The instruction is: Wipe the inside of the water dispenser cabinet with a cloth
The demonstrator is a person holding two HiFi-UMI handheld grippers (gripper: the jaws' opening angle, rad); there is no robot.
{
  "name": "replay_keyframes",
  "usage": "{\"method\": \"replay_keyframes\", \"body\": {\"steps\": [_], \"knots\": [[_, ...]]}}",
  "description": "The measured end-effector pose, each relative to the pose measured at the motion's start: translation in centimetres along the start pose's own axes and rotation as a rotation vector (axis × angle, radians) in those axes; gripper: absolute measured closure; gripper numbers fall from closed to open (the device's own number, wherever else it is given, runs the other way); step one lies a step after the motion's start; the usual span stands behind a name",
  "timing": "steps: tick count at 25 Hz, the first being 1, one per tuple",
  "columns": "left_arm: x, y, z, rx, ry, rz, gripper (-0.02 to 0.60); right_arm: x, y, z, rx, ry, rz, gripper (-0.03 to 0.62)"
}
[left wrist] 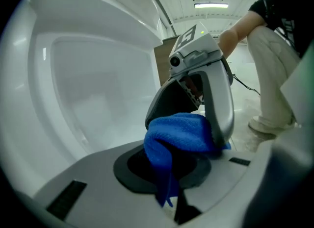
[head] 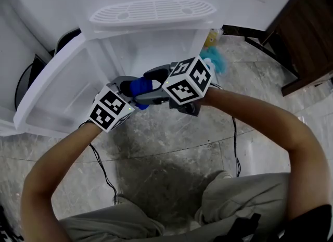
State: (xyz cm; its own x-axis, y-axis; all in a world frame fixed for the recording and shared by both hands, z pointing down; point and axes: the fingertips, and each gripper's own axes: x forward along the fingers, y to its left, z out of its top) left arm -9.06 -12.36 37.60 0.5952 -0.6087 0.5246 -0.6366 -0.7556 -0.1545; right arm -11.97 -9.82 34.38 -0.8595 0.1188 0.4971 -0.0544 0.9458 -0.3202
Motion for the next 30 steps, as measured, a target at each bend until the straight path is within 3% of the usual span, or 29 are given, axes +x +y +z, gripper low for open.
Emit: {"method": "replay_keyframes", "body": {"steps": [3,4,10,14,17,23,25,26,30], "knots": [[0.1,-0.3,0.0,0.007,0.002,-0.006,0.525,-0.4,-0.6,-0.2,-0.054,0.028,-0.043,0.435],[0.1,-0.5,0.0,0.007,0.001,-0.011,0.525,-0.5,-0.7,-0.4,-0.063,0.035,-0.05,0.447],[0.6,-1.0,-0.2,0.001,-0.001,-0.025,0.525,-0.6,-0.9,-1.1,-0.083,0.057,-0.053,0.468],[0.8,-0.1,0.1,-0.098,-0.035,0.006,0.487,-1.2,-1.7,-0.6,-0.079,0.049,-0.086,0.476],[0.5,0.7,-0.1,-0.141,-0.044,0.014,0.428,-2.2,-3.6,-0.2,-0.082,0.048,-0.153,0.476],[-0.4,1.8,-0.7,-0.178,-0.066,0.036,0.427,-4.9,-8.3,-0.1,-0.11,0.048,-0.381,0.476],[-0.7,2.0,-0.5,-0.184,-0.091,0.054,0.458,-5.1,-9.1,0.0,-0.117,0.044,-0.421,0.476],[-0.9,2.1,-0.3,-0.183,-0.1,0.06,0.565,-5.0,-9.4,0.1,-0.12,0.041,-0.431,0.476],[-0.9,2.0,-0.3,-0.16,-0.099,0.053,0.575,-4.3,-10.4,0.7,-0.151,0.024,-0.47,0.476]]}}
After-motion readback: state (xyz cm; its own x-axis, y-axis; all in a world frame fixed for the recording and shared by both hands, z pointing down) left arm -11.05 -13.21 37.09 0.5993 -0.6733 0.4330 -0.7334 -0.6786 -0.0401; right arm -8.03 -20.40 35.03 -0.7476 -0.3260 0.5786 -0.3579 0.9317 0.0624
